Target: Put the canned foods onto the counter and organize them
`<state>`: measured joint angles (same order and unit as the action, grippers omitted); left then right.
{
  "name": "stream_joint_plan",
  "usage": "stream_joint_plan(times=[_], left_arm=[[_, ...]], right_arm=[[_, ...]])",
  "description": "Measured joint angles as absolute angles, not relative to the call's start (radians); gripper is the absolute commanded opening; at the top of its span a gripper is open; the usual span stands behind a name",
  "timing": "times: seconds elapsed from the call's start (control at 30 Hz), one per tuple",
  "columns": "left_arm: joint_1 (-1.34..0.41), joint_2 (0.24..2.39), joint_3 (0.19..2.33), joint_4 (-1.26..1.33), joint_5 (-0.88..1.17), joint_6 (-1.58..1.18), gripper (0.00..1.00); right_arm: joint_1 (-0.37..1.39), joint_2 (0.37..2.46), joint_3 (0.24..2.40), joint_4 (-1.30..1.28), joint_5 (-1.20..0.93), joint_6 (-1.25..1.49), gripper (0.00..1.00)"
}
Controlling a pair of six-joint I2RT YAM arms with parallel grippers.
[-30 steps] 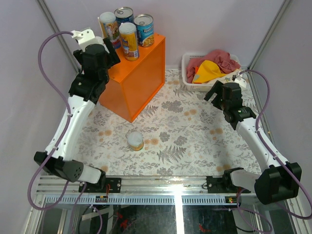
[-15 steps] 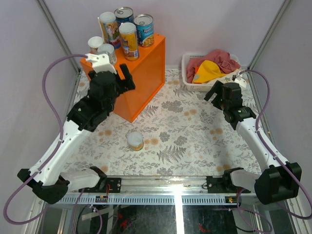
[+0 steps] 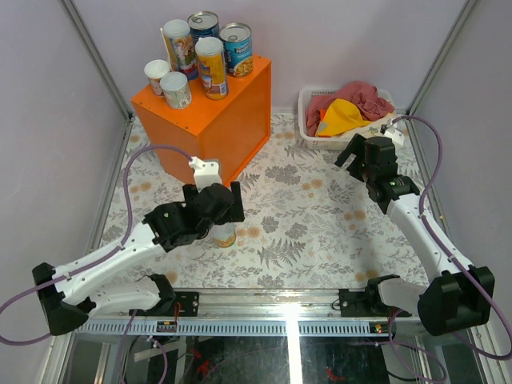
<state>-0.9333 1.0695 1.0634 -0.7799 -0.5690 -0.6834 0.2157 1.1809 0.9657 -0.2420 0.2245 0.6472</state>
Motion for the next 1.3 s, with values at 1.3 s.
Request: stream_joint_plan(times=[1.3], left_arm=[[-1.524, 1.37, 0.5, -0.816, -1.337, -1.743, 1.0]], right_arm=[[0.216, 1.181, 0.962, -0.257, 0.225, 0.63, 0.91]])
